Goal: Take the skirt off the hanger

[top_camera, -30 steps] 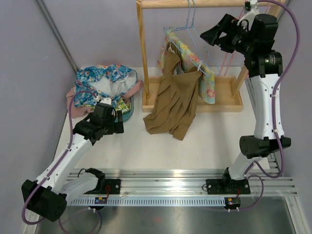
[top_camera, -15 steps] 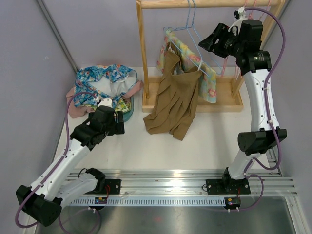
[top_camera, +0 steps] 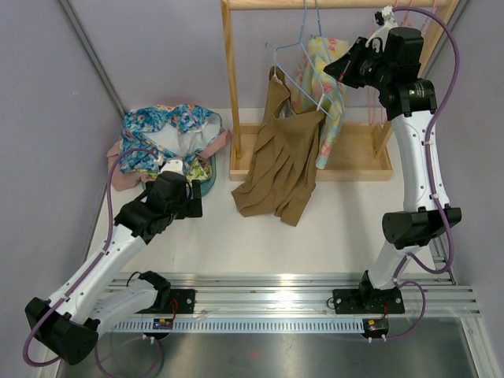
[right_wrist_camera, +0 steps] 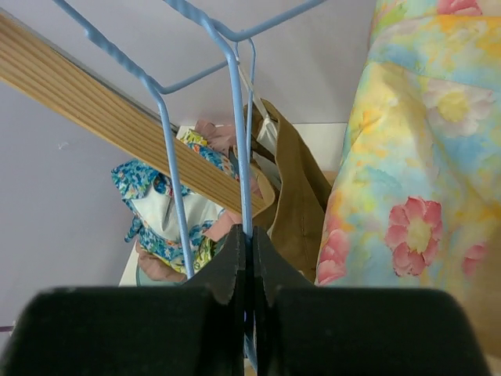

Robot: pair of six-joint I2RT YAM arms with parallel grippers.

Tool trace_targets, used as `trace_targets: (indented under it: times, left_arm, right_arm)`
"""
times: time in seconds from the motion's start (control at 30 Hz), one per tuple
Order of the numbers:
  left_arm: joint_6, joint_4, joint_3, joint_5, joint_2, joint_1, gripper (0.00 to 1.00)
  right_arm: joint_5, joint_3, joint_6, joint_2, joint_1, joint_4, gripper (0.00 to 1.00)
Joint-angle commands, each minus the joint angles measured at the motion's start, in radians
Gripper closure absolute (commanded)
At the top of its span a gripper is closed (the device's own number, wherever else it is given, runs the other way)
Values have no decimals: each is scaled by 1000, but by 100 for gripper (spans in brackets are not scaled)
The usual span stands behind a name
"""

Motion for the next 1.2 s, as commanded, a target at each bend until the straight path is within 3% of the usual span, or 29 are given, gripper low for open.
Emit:
trace_targets:
  times: [0.0, 0.23, 0.87, 1.0, 1.1, 1.17]
  left_arm:
    - [-13, 42, 14, -37, -9, -9, 1]
    - [-13, 39, 17, -51, -18, -26, 1]
    - [68, 146, 55, 41, -69, -66, 1]
    - [74, 155, 240, 37, 14, -213, 1]
    - [88, 155, 418, -32, 139, -448, 1]
    - [94, 142, 504, -112, 260, -545, 1]
  right_arm:
    - [64, 99, -4, 5, -7, 15, 100]
    - [149, 107, -13, -82, -7, 42, 100]
    - [222, -271, -27, -441, -7, 153, 100]
    - [246, -361, -26, -538, -7, 144, 100]
    - [258, -423, -7, -607, -5, 128, 100]
    - [265, -467, 20, -645, -7, 119, 100]
